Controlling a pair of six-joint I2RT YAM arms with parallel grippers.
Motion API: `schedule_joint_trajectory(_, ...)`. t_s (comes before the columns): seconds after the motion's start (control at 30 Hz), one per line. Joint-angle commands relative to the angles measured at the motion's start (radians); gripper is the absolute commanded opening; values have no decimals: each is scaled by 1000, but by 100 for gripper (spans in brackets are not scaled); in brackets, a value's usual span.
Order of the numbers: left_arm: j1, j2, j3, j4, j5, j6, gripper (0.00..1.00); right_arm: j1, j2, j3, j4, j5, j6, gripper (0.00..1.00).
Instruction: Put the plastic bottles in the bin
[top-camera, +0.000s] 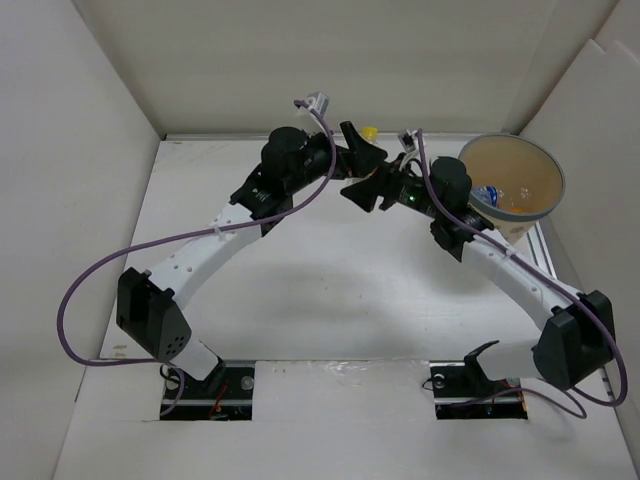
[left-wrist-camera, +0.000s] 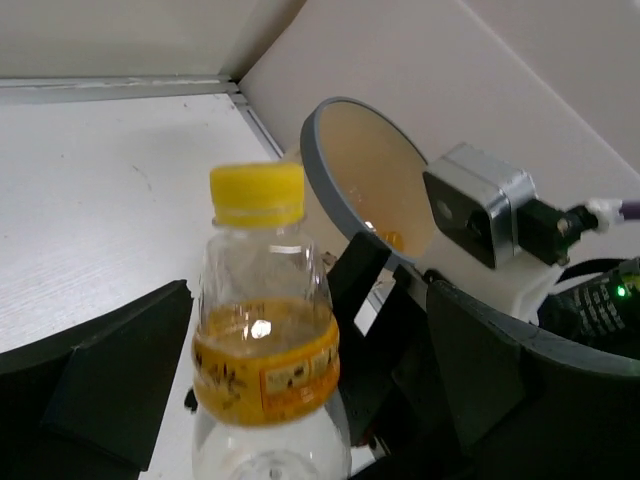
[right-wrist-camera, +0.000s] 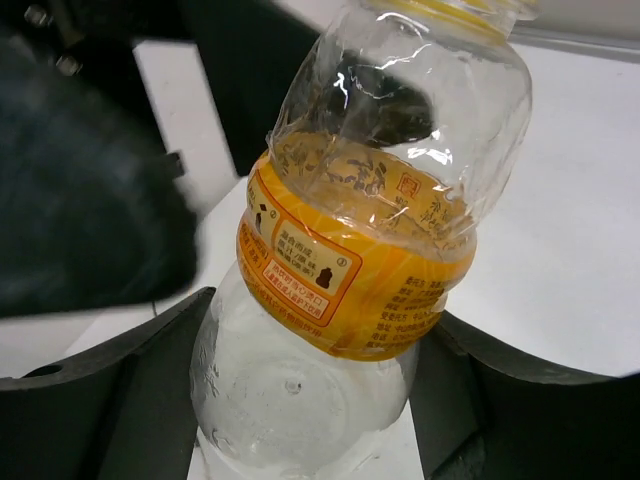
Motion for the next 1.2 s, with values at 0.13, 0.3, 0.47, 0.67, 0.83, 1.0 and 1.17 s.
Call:
schedule_joint_trajectory(0.13,-12,-84,90,-71,-154,3,100,-178,-80,65,-16,93,-11,5)
schedule_joint_trajectory(0.3,-12,-111,101,-159,-276,31,100,-398,-145,65,-87,63,-12,8)
schedule_joint_trajectory(0.47,-12,-153,70,-179,-305,65,100,-575,-197,45,-145,76,-12,11)
schedule_joint_trajectory(0.67,-12,-166,30,-191,-314,77,100,-717,-220,19,-199,196,-12,86)
schedule_joint_trajectory(0.83,-12,-175,30,-203,-323,88,100,-729,-229,59,-290,300,-36,100)
schedule_joint_trajectory(1.0,-12,-166,61,-240,-358,97,100,-718,-261,97,-389,439,-45,100)
schedule_joint_trajectory(1.17,-12,-155,99,-346,-458,117,100,-608,-292,175,-475,416,-123,100)
